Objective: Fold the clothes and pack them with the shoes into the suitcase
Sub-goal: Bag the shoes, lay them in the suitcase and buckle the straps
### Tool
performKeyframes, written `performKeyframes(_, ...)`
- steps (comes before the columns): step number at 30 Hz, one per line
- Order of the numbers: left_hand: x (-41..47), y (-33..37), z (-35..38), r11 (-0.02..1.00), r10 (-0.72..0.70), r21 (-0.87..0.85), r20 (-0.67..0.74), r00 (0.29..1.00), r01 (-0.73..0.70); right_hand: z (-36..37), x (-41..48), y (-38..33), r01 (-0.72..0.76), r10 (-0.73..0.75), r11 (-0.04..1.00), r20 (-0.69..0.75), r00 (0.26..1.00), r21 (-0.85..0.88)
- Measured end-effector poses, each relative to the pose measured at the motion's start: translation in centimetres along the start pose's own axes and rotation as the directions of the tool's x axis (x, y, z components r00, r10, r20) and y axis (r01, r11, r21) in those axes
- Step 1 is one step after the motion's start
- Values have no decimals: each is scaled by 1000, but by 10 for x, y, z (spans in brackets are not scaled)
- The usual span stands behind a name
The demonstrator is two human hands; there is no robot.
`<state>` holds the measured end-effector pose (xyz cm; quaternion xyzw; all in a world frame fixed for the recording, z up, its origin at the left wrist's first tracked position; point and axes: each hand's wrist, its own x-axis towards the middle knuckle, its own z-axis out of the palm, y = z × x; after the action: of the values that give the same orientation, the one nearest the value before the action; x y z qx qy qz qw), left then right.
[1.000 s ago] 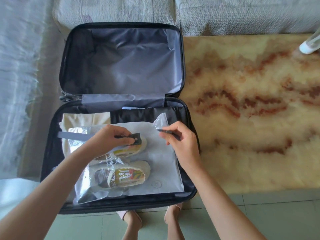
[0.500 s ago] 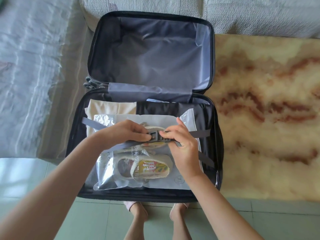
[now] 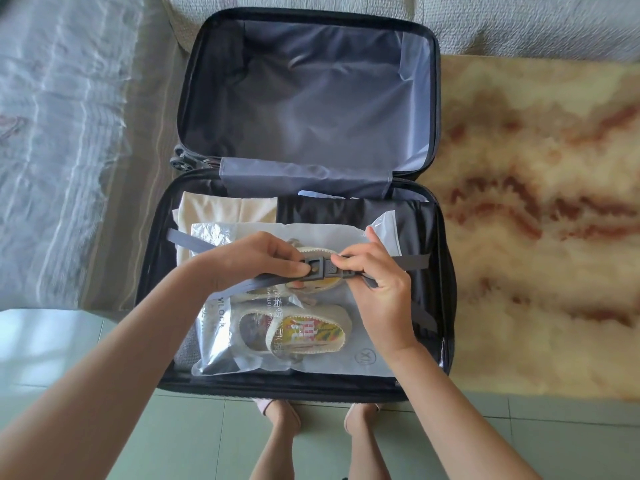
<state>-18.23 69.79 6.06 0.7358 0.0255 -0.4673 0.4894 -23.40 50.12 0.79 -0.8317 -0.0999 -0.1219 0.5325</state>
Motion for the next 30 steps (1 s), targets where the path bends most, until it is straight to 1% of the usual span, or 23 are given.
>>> performKeyframes(6,3,3,3,1000,-7,19,13,1000,6,4,-4,2,27,-27,1000,27,999,7)
performKeyframes(8,4,3,5,1000,-21,21,-8,1000,21,4,-8,0,4,-3,1000,41,999,-6)
performKeyframes(10,6,3,8,998,-30,51,-16,999,30,5,-11,-4,-18,24,998,92,996,-61)
performKeyframes(12,8,5,11,991,-36,130,-16,999,38,5,-14,-5,-31,46,994,144,988,-106)
performKeyframes(15,12,8,13,979,-31,199,-36,999,37,7,-10,-9,-129,142,989,222,965,-72)
performKeyframes(16,12,9,13,978,-25,205,-44,999,34,9,-9,-11,-137,151,988,256,955,-71)
performKeyframes(19,15,11,13,976,-14,215,-72,997,29,12,-7,-17,-102,132,989,343,930,-106)
performKeyframes(22,17,9,15,972,2,236,-74,997,15,10,-6,-19,-191,187,981,407,894,-32)
performKeyframes(26,17,4,17,971,25,237,-104,994,0,6,-3,-12,-310,266,951,450,852,23)
performKeyframes(28,16,1,18,968,38,249,-106,994,-10,2,0,-8,-327,273,944,465,842,38)
performKeyframes(30,16,-2,18,968,45,251,-111,993,-16,-4,1,-3,-304,251,952,473,845,38)
